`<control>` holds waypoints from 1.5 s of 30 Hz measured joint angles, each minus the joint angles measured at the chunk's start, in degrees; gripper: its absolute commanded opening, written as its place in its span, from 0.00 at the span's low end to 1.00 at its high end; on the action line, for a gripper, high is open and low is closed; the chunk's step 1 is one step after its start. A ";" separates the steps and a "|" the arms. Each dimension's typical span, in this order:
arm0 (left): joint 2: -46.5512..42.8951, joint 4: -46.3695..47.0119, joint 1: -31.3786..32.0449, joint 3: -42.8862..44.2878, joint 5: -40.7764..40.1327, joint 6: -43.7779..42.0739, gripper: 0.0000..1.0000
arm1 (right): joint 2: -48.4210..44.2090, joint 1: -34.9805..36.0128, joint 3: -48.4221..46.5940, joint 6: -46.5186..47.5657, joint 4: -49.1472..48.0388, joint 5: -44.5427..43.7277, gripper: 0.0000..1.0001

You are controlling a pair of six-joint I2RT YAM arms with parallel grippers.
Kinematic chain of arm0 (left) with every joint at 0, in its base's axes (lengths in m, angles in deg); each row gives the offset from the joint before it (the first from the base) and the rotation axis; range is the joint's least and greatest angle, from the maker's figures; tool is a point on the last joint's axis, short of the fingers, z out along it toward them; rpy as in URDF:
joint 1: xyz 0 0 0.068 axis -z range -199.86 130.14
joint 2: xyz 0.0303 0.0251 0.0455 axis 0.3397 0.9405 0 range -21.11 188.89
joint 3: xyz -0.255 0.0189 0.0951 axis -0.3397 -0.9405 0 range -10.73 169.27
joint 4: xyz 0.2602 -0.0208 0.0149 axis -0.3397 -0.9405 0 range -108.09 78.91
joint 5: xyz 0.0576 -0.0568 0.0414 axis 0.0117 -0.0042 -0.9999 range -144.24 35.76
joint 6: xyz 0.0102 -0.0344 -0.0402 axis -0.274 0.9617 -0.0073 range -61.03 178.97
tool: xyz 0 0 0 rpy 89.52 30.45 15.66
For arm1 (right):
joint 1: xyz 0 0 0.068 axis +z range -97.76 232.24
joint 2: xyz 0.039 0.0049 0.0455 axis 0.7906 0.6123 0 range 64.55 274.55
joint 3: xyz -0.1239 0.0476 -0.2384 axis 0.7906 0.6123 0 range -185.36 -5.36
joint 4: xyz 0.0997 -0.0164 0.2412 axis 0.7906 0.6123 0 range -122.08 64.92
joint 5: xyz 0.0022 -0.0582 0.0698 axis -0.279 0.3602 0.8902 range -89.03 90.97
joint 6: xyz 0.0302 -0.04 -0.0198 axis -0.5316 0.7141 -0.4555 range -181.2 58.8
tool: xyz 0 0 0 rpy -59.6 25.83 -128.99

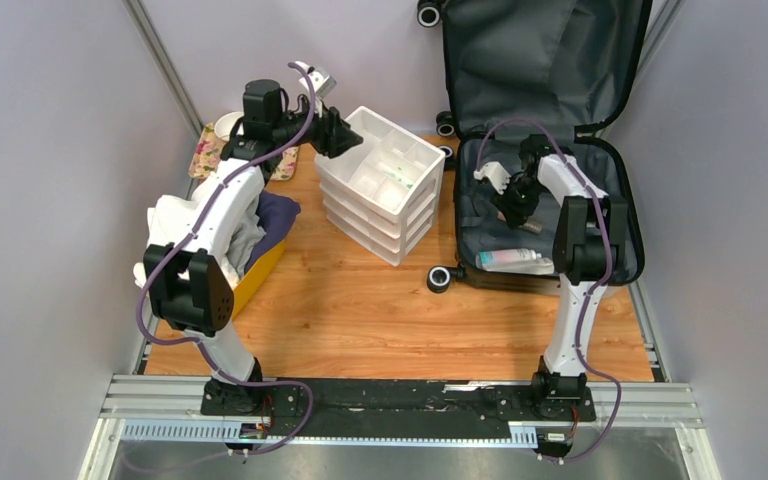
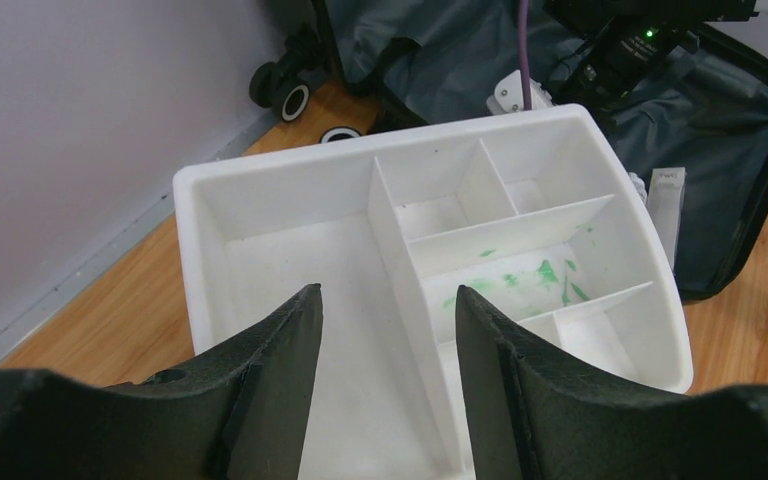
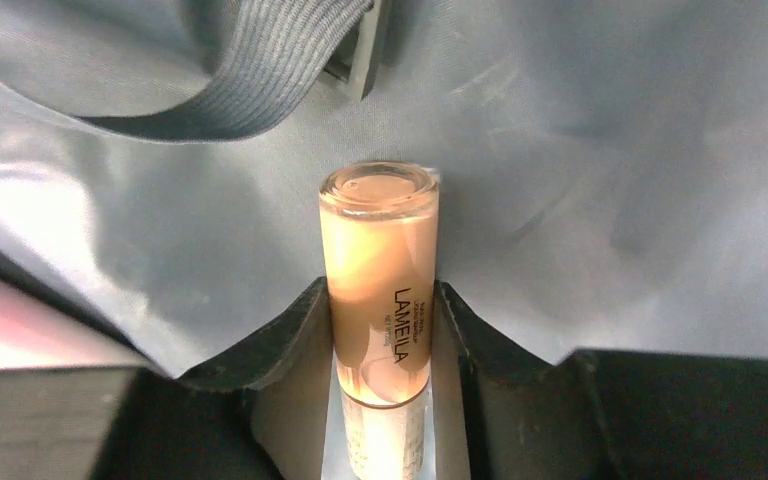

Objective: Open, take out, and arrange the luggage

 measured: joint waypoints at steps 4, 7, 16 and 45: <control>0.72 1.11 0.00 2.19 0.70 -0.02 0.61 | 0.02 -0.76 -6.12 -4.66 6.19 3.48 0.00; 0.81 2.91 0.20 3.30 1.79 -0.83 0.61 | -0.79 -2.38 -12.52 -11.28 9.05 9.86 0.00; -1.03 5.70 10.67 -1.36 3.87 -30.73 0.61 | -13.73 -5.33 -12.70 -48.96 6.14 30.99 0.00; 4.39 32.22 31.63 -16.13 14.40 -72.72 0.60 | -28.76 -1.09 8.46 -100.10 -11.50 47.04 0.00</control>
